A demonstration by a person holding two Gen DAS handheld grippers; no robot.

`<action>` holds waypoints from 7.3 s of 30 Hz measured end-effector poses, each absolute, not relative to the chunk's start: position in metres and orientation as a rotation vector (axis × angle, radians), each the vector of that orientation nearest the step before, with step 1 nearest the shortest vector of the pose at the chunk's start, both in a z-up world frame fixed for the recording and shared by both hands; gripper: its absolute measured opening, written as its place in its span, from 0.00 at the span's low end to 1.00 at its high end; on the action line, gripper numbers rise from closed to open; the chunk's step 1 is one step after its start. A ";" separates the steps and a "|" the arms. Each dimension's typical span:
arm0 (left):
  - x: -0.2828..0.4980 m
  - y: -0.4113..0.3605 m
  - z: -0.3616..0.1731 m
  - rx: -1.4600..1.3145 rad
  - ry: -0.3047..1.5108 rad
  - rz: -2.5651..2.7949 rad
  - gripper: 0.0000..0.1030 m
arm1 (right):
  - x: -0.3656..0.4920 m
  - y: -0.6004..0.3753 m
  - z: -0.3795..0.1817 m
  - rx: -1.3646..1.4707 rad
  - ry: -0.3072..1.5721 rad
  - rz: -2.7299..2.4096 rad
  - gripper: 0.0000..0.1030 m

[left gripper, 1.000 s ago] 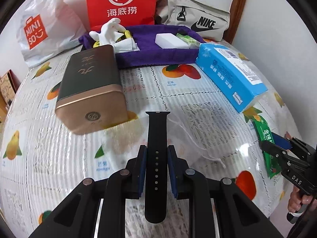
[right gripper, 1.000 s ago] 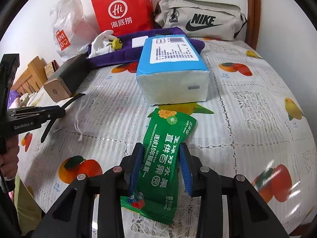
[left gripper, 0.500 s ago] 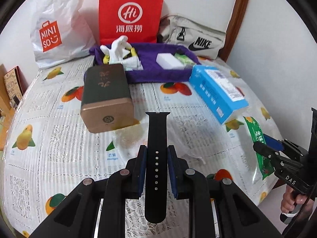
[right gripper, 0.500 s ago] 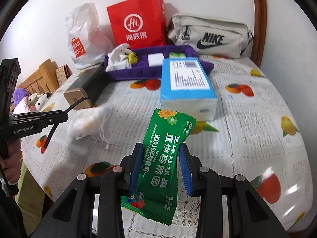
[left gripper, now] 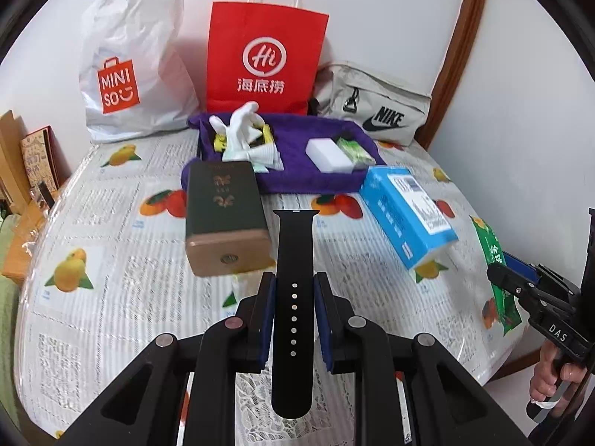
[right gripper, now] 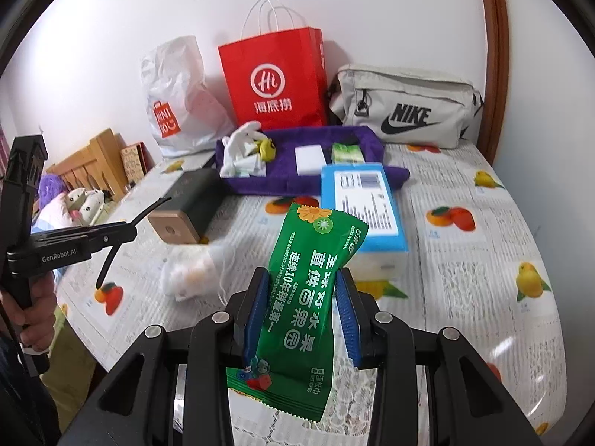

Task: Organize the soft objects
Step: 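Carry the strap and snack packet onto the purple towel and open both tools, then move the left tool to the white mesh bag and close on it, then lift the mesh bag with the left tool while the right tool grasps the orange-slice snack packet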

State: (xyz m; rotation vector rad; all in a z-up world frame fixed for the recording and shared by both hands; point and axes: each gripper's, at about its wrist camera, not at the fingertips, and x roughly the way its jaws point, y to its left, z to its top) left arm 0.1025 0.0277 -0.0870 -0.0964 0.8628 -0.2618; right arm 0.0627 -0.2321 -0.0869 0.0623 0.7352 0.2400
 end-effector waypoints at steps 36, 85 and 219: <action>0.230 0.039 -0.058 -0.177 0.854 -0.217 0.19 | 0.215 -0.224 -0.054 0.124 0.709 0.331 0.36; 0.391 0.013 -0.145 -0.163 1.041 -0.184 0.25 | 0.409 -0.206 -0.153 0.058 1.025 0.325 0.45; 0.114 0.105 -0.183 -0.180 1.009 -0.109 0.12 | 0.114 -0.075 -0.191 -0.232 0.912 0.558 0.26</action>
